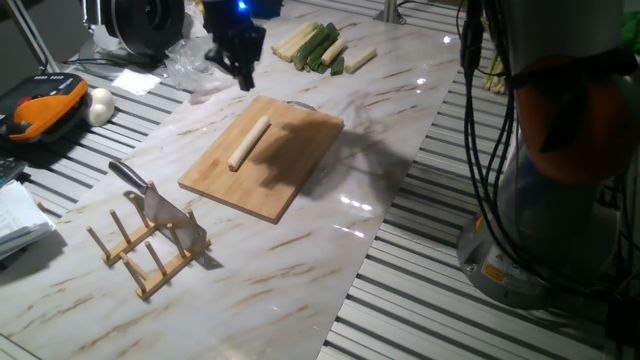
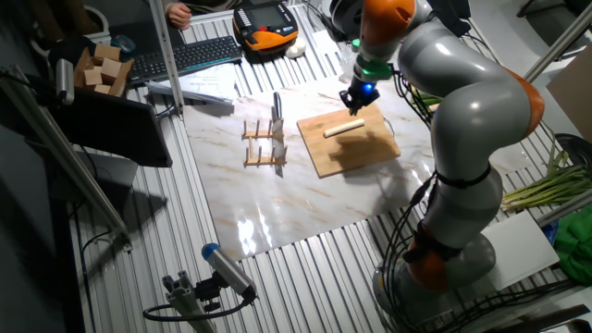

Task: Chop the scallions

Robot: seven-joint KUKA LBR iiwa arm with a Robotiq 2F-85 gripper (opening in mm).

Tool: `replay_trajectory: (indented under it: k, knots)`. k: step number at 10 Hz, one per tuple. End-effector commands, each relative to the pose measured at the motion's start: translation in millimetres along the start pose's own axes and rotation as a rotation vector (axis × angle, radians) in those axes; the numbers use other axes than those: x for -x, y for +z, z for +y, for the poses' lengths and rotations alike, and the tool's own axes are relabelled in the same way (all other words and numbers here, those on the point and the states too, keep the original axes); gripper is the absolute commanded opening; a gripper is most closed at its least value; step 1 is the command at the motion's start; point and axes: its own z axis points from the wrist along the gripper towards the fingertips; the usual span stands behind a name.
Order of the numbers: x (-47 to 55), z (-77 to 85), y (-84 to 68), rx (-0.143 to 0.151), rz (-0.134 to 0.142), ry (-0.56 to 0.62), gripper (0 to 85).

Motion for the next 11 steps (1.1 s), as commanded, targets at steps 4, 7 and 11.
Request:
replay_trajectory:
  k: [4,7,11]
  knots:
    - [-2.0,59.1,-9.5,0.003,-0.013,0.036,17.0]
    - [-9.5,102.8,-9.7,0.006,-0.036,0.078,17.0]
    - [-15.3,139.2,8.4,-0.003,-0.071,0.104,17.0]
